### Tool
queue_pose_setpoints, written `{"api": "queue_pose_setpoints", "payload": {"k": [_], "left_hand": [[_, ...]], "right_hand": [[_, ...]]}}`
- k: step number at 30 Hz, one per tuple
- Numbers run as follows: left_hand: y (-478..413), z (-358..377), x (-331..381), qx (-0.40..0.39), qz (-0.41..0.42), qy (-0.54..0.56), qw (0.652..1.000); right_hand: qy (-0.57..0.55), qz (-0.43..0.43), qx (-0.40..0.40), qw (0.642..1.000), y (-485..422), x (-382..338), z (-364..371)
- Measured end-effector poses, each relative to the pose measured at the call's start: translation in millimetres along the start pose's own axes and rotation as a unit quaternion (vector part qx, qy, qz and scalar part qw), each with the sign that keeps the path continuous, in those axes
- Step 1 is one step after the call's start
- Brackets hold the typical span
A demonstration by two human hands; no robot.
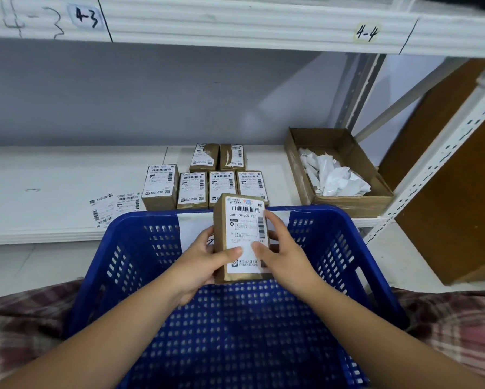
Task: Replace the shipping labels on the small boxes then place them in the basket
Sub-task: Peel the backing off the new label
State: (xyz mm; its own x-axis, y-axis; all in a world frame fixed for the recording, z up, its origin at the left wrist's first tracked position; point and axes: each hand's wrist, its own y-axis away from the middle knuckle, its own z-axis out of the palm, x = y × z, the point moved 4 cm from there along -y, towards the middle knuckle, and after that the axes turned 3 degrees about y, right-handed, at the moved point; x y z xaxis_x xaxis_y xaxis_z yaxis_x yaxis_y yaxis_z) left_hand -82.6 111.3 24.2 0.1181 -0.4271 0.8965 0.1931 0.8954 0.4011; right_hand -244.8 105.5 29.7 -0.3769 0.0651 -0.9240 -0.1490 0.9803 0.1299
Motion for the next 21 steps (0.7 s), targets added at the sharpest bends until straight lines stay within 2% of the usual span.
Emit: {"api": "queue_pose_setpoints", "payload": {"k": [6,11,15,17,21], "left_hand": [[-31,12,14,0.022,0.023,0.042,0.999],[-63,32,23,0.008,0.04,0.037,0.998],[-91,39,28,0.006,0.037,0.007,0.999],[-105,36,30,0.016,0.046,-0.026,0.998],[-130,23,30,0.07,0.116,-0.201,0.97]], "right_hand": [[0.152,-0.018,-0.018,0.988,-8,-8,3],[0.253,-0.008,0.065,0.965,-35,-11,-13],[0.278,0.015,0.115,0.954,-64,-2,-32],[0.318,0.011,0.139,0.938,-79,1,-41],[0.347,0.03,0.169,0.922,-114,9,-56]]}}
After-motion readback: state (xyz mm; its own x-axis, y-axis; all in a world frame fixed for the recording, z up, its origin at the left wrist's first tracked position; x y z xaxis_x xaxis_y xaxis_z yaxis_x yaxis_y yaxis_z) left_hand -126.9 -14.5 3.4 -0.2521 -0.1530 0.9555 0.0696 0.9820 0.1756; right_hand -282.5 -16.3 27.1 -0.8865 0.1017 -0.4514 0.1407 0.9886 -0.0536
